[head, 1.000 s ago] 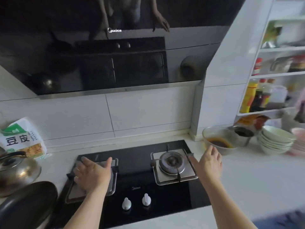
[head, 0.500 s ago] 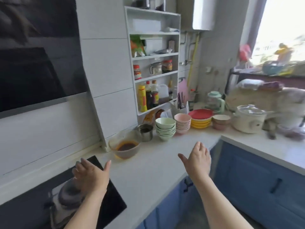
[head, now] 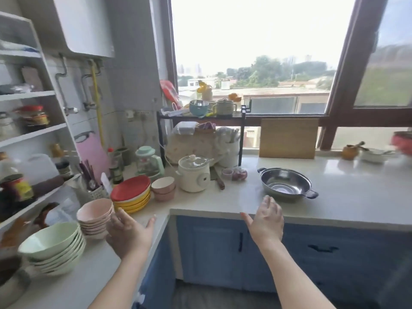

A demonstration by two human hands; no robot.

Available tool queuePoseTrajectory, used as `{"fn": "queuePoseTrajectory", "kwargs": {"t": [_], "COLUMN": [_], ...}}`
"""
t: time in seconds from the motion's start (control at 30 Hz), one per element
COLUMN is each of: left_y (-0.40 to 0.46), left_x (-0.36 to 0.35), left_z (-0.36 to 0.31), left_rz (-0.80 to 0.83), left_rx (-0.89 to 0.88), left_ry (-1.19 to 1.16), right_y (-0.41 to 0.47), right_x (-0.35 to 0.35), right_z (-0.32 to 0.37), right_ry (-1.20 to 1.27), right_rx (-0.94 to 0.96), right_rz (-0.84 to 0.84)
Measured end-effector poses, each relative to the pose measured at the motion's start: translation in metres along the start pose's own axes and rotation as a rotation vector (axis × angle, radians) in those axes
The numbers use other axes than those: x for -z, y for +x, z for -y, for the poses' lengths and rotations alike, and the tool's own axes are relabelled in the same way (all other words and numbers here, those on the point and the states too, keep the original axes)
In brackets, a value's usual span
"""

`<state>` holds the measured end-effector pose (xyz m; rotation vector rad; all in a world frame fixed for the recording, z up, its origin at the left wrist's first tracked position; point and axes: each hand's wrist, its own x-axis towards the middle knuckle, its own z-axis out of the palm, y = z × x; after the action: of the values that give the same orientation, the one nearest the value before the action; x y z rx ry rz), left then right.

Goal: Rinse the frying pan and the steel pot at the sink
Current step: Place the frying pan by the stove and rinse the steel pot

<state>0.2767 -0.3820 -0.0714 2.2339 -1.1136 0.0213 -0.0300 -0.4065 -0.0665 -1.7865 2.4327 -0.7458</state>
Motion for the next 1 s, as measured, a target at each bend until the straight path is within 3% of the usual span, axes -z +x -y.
{"fn": "queuePoseTrajectory", "kwargs": {"t": [0.23,0.47,0.73,1.0], "left_y": [0.020,-0.014,-0.045,-0.028], "left_x": [-0.101,-0.199,-0.294,-0.367], "left_z": [-0.147,-0.274,-0.403,-0.455], "left_rz": [0.165,0.293,0.304,0.344], "left_rx": [-0.236,-0.336,-0.377,-0.348], "left_ry": [-0.024,-0.057,-0.023,0.090], "right_y": [0.095,0.186,0.299,0.365], "right_x": [0.015,0.022,0.020,-0.030], "right_z": [-0.094,-0.194,-0.296,-0.332], "right_ry": [-0.097,-0.107,-0.110,0.013], "right_rx": [-0.209,-0.325,-0.256,-0.137], "right_rz": [-0.129,-0.144,0.003,0.247]}}
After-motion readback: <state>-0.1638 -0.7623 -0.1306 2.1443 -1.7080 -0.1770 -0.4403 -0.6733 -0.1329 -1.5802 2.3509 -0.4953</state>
